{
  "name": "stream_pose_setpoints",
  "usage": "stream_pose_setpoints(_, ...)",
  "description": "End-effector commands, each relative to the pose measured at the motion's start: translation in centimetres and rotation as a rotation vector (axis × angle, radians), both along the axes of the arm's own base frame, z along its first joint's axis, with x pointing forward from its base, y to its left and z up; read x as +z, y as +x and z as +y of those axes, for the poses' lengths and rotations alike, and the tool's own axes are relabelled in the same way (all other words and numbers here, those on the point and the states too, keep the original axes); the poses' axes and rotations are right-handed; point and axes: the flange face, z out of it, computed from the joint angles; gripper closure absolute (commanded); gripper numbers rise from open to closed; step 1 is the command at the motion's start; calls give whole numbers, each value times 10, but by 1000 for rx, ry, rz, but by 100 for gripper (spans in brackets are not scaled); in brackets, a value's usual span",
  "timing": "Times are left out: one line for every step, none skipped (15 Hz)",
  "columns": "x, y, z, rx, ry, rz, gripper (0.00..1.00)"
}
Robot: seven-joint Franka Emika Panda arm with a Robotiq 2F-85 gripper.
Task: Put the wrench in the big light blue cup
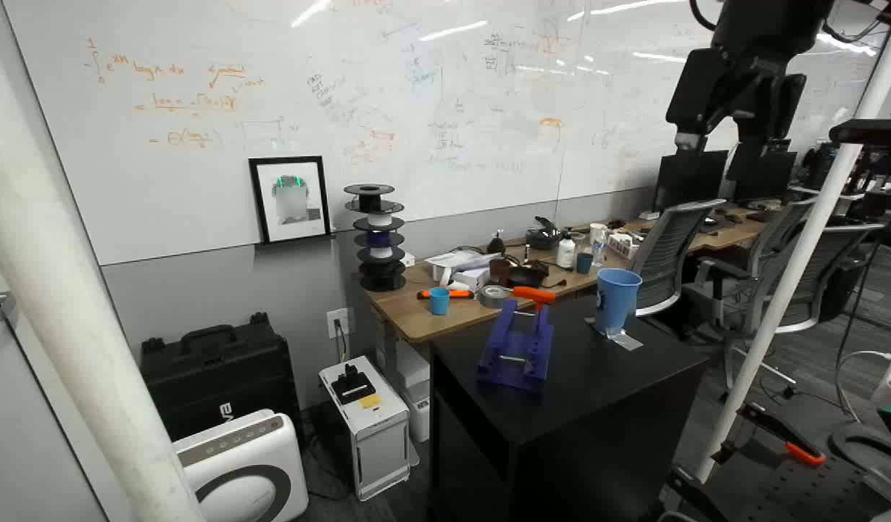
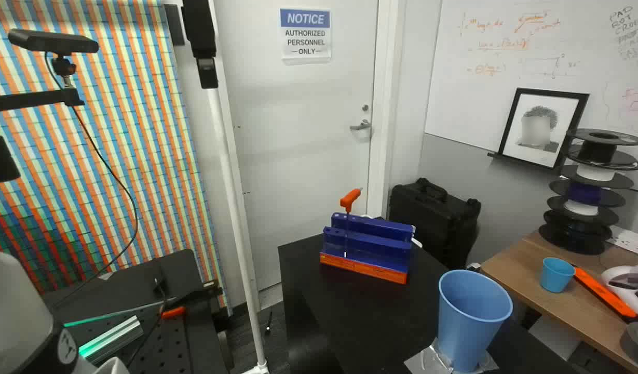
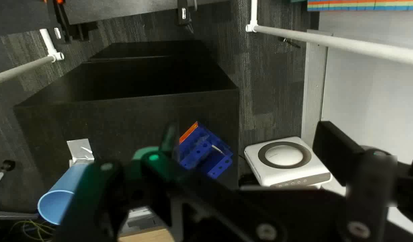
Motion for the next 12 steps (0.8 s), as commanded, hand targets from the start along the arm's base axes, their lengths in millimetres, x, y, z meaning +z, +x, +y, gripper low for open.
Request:
stream_pose_setpoints(2, 0, 0, 0, 1, -3, 0)
stream_pose_setpoints(4, 0, 0, 1, 2, -8, 0)
stream_pose_setpoints(5, 0, 1, 1, 2, -12, 0)
stream_pose_setpoints(6, 0, 1, 1, 3, -13, 0)
stream_pose_setpoints(6, 0, 1, 1, 3, -13, 0)
stream_pose_setpoints(6, 0, 1, 1, 3, -13, 0)
stream_pose_setpoints(6, 0, 1, 1, 3, -13, 0)
stream_pose_setpoints(6, 0, 1, 1, 3, -13, 0)
stream_pose_setpoints(6, 0, 1, 1, 3, -13, 0)
stream_pose_setpoints(1, 6, 1, 27, -11, -3, 0)
stream_pose_setpoints(-3, 18, -3, 61, -5, 31, 0)
stream_pose_setpoints(-8, 36, -11, 106, -2, 57, 0)
